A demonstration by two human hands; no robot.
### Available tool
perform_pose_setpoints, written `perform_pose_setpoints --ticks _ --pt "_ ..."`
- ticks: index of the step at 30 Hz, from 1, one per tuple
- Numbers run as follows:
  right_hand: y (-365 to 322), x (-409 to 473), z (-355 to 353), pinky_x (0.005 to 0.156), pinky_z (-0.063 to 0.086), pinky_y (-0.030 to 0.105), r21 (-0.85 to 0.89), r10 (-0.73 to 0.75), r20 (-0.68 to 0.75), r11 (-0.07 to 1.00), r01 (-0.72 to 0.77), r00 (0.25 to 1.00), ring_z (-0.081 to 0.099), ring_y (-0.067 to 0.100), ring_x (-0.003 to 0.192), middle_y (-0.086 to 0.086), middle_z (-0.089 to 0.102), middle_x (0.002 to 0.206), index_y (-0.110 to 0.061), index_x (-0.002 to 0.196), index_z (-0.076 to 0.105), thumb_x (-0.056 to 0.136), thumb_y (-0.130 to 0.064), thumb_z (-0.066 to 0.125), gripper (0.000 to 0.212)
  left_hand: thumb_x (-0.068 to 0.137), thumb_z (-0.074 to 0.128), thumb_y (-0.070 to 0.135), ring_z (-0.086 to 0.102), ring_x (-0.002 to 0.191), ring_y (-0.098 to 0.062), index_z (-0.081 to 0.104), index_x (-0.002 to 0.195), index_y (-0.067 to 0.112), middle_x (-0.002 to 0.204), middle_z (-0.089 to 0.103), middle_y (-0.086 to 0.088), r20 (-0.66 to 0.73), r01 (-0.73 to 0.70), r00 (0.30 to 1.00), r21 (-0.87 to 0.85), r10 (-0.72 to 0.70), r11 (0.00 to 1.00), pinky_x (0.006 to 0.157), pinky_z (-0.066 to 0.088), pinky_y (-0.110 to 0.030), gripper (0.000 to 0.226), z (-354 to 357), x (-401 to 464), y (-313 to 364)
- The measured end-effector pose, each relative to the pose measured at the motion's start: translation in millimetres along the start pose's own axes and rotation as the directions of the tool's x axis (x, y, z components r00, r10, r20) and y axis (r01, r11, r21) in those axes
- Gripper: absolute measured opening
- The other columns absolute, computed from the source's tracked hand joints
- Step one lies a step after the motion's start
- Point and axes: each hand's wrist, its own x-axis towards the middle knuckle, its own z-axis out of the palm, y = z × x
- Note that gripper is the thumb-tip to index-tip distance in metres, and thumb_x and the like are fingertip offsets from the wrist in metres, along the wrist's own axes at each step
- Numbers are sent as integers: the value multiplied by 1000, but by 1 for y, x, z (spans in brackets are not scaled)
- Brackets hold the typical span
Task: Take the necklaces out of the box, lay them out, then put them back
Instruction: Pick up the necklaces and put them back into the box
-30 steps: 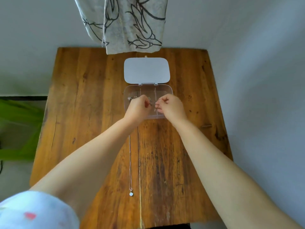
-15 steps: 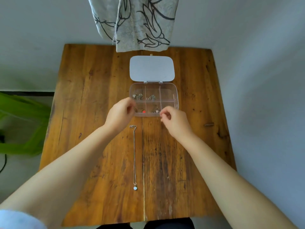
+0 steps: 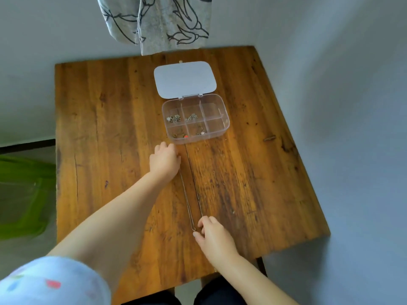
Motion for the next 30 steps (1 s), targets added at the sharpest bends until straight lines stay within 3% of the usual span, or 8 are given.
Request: perform_pose_setpoints --ticks 7,10,13,17,19,23,26,30 --pt "-12 -3 21 74 51 26 -138 1 -79 990 -12 997 61 19 88 6 57 110 -10 112 54 98 -16 43 18 91 44 15 49 100 -36 58 95 0 96 54 -17 41 -98 995 51 96 994 80 45 -44 20 -4 -5 -5" --pt "-17 -1 22 73 48 27 -179 30 -92 983 -46 995 61 23 91 10 55 113 -8 113 53 97 -10 41 20 90 41 8 53 82 -33 55 79 1 80 53 -13 74 -81 993 -128 91 988 62 42 -35 19 -12 -1 -8" --pt "-19 -3 23 78 50 30 -196 31 -94 979 -49 995 59 24 96 11 54 115 -7 114 52 96 -8 41 21 90 44 7 53 75 -26 52 76 6 80 58 -9 125 -69 987 -242 102 968 57 37 -29 17 -20 -4 -11" --pt "-14 -10 19 77 52 27 -74 41 -92 996 -48 995 58 17 85 5 56 102 -11 105 55 97 -11 43 15 89 47 7 56 72 -27 55 77 4 81 61 -11 154 -108 977 -224 145 969 61 43 -31 15 -19 -10 -17" --pt "-9 -12 10 72 53 21 70 71 -102 996 -64 992 59 12 80 -2 56 92 -16 96 55 95 -16 49 6 90 49 9 56 66 -22 56 78 8 75 60 -9 212 -49 969 -327 124 944 62 47 -33 15 -20 -11 -13" --pt "15 -16 -24 63 48 15 356 179 -143 927 -119 973 58 3 73 -9 58 83 -21 89 55 93 -16 54 7 93 49 6 50 64 -17 61 99 5 72 53 -6 409 253 909 -698 82 670 65 47 -28 14 -41 -10 11" --pt "42 -19 -56 63 53 17 528 289 -174 834 -158 941 62 8 79 -4 62 86 -20 91 59 93 -15 55 6 93 49 6 53 72 -17 61 108 6 77 53 -6 475 344 865 -796 162 497 75 51 -29 20 -62 -2 42" --pt "77 -22 -89 65 52 20 707 434 -239 691 -151 869 66 15 77 2 67 85 -20 90 62 92 -13 57 9 92 49 3 56 76 -18 61 107 7 76 54 -6 496 411 825 -856 272 315 83 52 -37 19 -71 14 102"
